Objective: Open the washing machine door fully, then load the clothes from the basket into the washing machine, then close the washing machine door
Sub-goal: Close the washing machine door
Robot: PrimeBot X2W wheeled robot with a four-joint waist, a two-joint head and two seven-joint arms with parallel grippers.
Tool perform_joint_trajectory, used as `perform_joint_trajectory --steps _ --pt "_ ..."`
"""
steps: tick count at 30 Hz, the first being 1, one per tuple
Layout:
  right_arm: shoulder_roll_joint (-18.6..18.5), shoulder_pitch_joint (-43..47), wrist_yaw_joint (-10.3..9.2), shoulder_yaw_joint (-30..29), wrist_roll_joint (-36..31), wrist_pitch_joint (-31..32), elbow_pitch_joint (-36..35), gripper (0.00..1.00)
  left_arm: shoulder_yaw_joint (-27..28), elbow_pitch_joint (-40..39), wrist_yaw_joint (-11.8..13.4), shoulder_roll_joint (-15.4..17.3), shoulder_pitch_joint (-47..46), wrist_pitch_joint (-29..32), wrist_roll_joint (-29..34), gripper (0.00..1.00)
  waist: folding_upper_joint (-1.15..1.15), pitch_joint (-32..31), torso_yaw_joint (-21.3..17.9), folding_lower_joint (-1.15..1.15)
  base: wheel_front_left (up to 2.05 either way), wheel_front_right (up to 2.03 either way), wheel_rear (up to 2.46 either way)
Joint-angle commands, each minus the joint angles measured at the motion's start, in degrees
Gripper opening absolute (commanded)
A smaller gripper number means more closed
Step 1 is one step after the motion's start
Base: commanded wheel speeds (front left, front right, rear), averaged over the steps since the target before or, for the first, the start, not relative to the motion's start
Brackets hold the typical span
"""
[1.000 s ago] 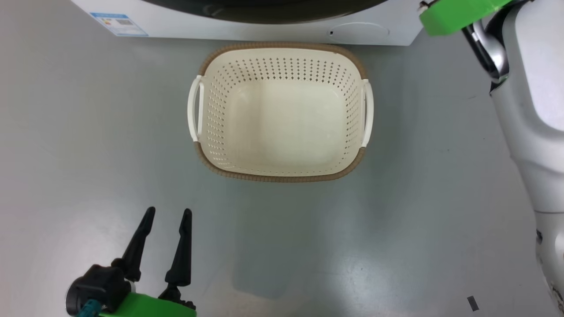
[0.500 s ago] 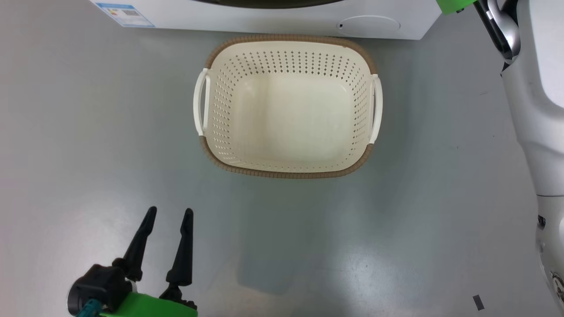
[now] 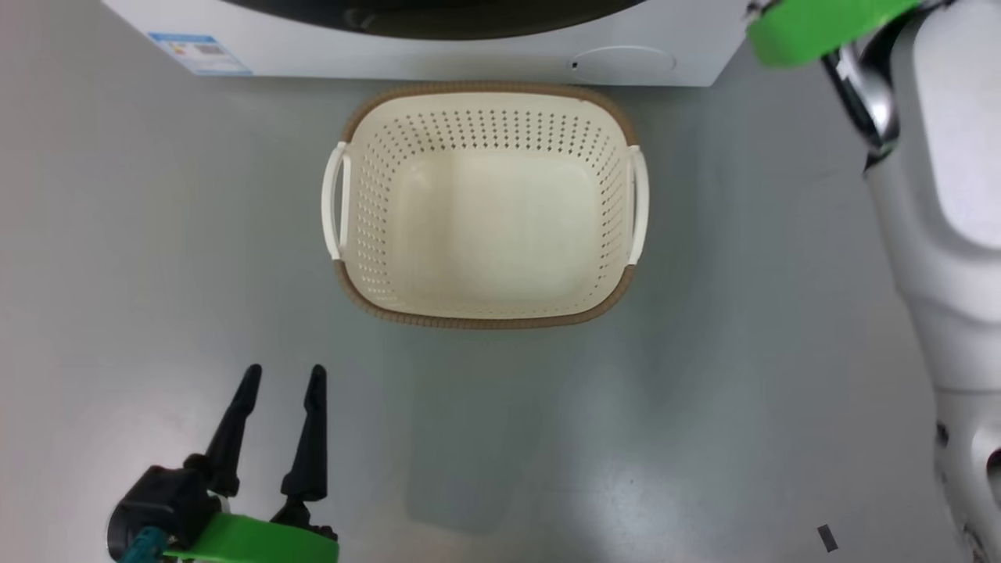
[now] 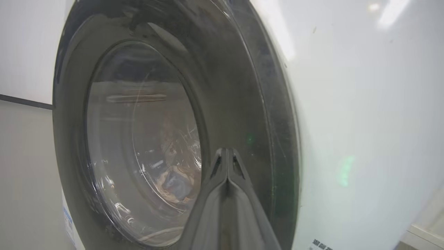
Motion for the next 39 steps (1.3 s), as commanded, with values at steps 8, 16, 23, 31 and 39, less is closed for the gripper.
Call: perform_joint_trajectory --steps 8,16,23,31,39 --pt "1.43 16.45 -0.39 2.35 4.29 0.23 -10.01 1.0 4.71 2.32 -0.13 0.16 -0.82 -0.37 -1.01 1.0 0.0 -7.34 -4.87 0.0 0.0 0.0 0.0" --pt "0.56 29.82 -0.39 -0.49 5.33 0.23 -15.1 1.0 7.06 4.3 -0.13 -0.08 -0.17 -0.37 -1.83 1.0 0.0 -13.63 -7.41 0.0 0.0 0.0 0.0" --pt "-0.12 44.26 -0.39 -6.18 5.6 0.23 -20.34 1.0 7.41 6.36 -0.1 -0.12 2.39 -0.37 -3.6 1.0 0.0 -20.69 -8.48 0.0 0.0 0.0 0.0" --pt "1.35 57.91 -0.39 -11.78 3.93 0.23 -26.01 1.0 6.74 6.61 1.03 -0.13 5.32 -0.37 -3.41 1.0 0.0 -25.51 -9.4 0.0 0.0 0.0 0.0" --pt "4.12 67.27 -0.39 -16.61 2.44 0.23 -28.89 1.0 6.27 6.16 1.56 -0.13 6.46 -0.37 -3.38 1.0 0.0 -27.74 -9.48 0.0 0.0 0.0 0.0"
